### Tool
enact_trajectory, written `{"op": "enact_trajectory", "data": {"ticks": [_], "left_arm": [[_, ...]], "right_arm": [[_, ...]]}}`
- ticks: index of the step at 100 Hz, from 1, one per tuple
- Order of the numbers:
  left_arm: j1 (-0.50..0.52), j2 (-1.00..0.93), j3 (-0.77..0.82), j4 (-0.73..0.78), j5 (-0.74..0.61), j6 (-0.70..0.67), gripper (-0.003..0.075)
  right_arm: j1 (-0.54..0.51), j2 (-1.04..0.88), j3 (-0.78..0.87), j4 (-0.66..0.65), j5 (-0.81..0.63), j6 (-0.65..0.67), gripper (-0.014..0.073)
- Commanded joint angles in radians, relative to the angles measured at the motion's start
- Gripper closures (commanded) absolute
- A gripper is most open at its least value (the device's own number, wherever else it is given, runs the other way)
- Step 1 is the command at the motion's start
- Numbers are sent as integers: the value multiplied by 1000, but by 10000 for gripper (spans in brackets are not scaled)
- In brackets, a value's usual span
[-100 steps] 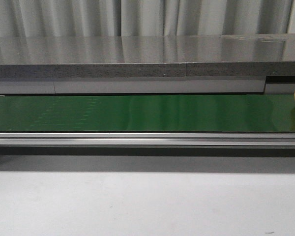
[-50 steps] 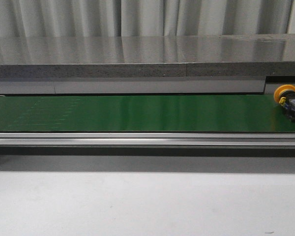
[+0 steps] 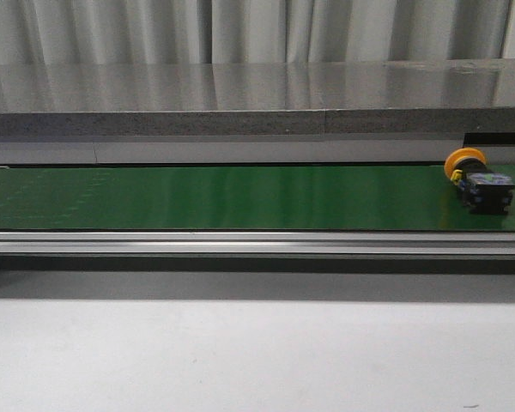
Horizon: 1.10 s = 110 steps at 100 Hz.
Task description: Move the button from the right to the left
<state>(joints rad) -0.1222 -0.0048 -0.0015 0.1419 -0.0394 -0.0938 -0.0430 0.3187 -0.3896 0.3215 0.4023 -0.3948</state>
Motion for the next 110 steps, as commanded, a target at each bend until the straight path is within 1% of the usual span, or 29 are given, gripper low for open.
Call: {"op": "enact_trajectory", "data": {"ticks": [1, 5, 10, 14, 96, 110], "left_arm": [[-5, -37, 41, -7, -81, -11, 715], [-5, -37, 41, -7, -81, -11, 715], [-5, -37, 41, -7, -81, -11, 715], [-5, -37, 41, -7, -81, -11, 715], [-5, -37, 41, -7, -81, -11, 715], [-5, -37, 41, -7, -104, -11, 715]], "right_arm": [[1, 4, -28, 6, -84, -8, 564], [1, 4, -28, 6, -84, -8, 620], [1, 4, -28, 8, -84, -8, 668], [1, 4, -28, 8, -84, -8, 658], [1, 4, -28, 8, -84, -8, 662], [1, 4, -28, 8, -84, -8, 662]]}}
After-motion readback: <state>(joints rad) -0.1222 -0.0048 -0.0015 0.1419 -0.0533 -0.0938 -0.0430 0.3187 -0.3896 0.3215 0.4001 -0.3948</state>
